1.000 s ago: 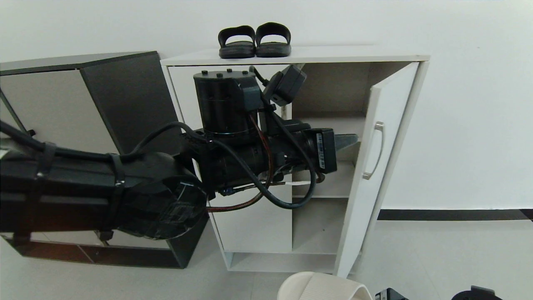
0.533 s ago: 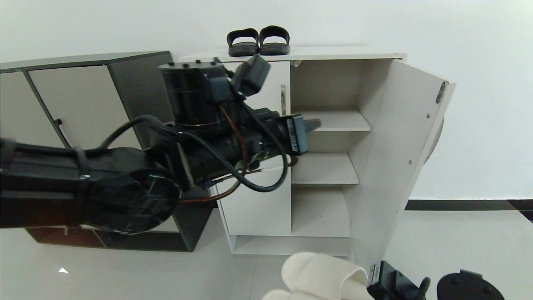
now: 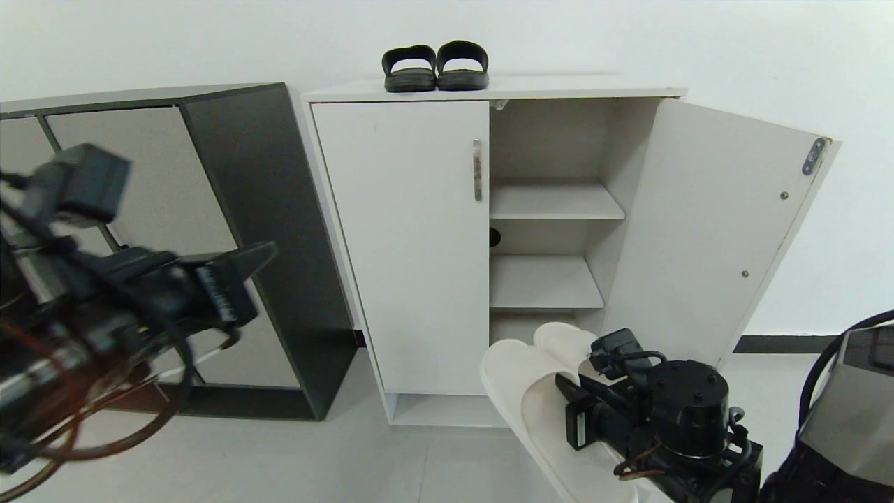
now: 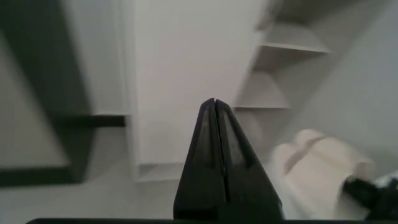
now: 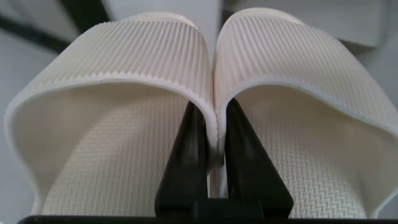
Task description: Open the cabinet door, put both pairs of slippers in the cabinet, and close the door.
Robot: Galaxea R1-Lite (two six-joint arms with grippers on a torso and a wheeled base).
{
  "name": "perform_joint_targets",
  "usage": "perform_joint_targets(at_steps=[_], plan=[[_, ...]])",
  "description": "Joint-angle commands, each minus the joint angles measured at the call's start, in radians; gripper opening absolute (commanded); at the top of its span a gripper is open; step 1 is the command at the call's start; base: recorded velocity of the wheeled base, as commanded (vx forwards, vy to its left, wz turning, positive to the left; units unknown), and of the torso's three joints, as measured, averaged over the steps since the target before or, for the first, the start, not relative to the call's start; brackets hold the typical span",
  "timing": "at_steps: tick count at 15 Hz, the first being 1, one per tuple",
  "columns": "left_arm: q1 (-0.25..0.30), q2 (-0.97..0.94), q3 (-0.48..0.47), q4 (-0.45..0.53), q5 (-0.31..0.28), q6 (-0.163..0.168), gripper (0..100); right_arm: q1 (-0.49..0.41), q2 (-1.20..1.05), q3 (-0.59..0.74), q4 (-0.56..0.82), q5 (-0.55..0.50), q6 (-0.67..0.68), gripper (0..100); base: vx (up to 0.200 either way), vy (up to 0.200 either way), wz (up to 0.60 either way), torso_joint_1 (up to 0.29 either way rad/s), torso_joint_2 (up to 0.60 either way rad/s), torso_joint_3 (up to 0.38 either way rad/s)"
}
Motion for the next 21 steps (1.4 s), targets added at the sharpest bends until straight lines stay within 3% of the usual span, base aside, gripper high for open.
perform_joint_targets(at_steps=[1, 2, 5, 6, 7, 8, 9, 10, 11, 13, 15, 18, 21], plan=[[0.260, -0.544, 0.318, 0.203, 0.181, 0.040, 0, -0.030, 0.031, -0.042, 0.007, -0.023, 0.002, 0, 0.000, 0.000, 0.00, 0.000, 0.00, 0.000], [0.335, -0.650, 0.381, 0.284, 0.181, 0.041, 0, -0.038, 0.033, -0.042, 0.007, -0.026, 0.002, 0, 0.000, 0.000, 0.00, 0.000, 0.00, 0.000], [0.465, -0.963, 0.578, 0.412, 0.178, 0.072, 0, -0.038, 0.034, -0.046, 0.007, -0.027, 0.000, 0, 0.000, 0.000, 0.00, 0.000, 0.00, 0.000], [0.485, -1.071, 0.602, 0.453, 0.144, 0.098, 0, -0.036, 0.034, -0.046, 0.007, -0.029, 0.000, 0, 0.000, 0.000, 0.00, 0.000, 0.00, 0.000], [0.479, -1.119, 0.599, 0.527, 0.100, 0.101, 0, -0.035, 0.034, -0.046, 0.006, -0.029, 0.000, 0, 0.000, 0.000, 0.00, 0.000, 0.00, 0.000], [0.450, -1.127, 0.598, 0.525, 0.080, 0.098, 0, -0.035, 0.034, -0.042, 0.006, -0.029, 0.000, 0, 0.000, 0.000, 0.00, 0.000, 0.00, 0.000], [0.413, -1.164, 0.598, 0.524, 0.020, 0.116, 0, -0.035, 0.034, -0.040, 0.004, -0.029, 0.000, 0, 0.000, 0.000, 0.00, 0.000, 0.00, 0.000], [0.421, -1.180, 0.602, 0.539, -0.160, 0.155, 0, -0.035, 0.034, -0.040, 0.004, -0.029, 0.000, 0, 0.000, 0.000, 0.00, 0.000, 0.00, 0.000], [0.421, -1.180, 0.602, 0.550, -0.278, 0.179, 0, -0.033, 0.034, -0.040, 0.004, -0.029, 0.000, 0, 0.000, 0.000, 0.00, 0.000, 0.00, 0.000], [0.421, -1.180, 0.602, 0.548, -0.259, 0.205, 0, -0.030, 0.036, -0.042, 0.004, -0.029, 0.000, 0, 0.000, 0.000, 0.00, 0.000, 0.00, 0.000], [0.421, -1.180, 0.602, 0.550, -0.258, 0.196, 0, -0.030, 0.036, -0.048, 0.007, -0.057, 0.000, 0, 0.000, 0.000, 0.00, 0.000, 0.00, 0.000], [0.421, -1.180, 0.602, 0.550, -0.258, 0.190, 0, 0.004, 0.053, -0.129, 0.035, -0.172, 0.000, 0, 0.000, 0.000, 0.00, 0.000, 0.00, 0.000], [0.421, -1.180, 0.602, 0.550, -0.256, 0.188, 0, 0.007, 0.077, -0.286, 0.158, -0.302, 0.000, 0, 0.000, 0.000, 0.00, 0.000, 0.00, 0.000]])
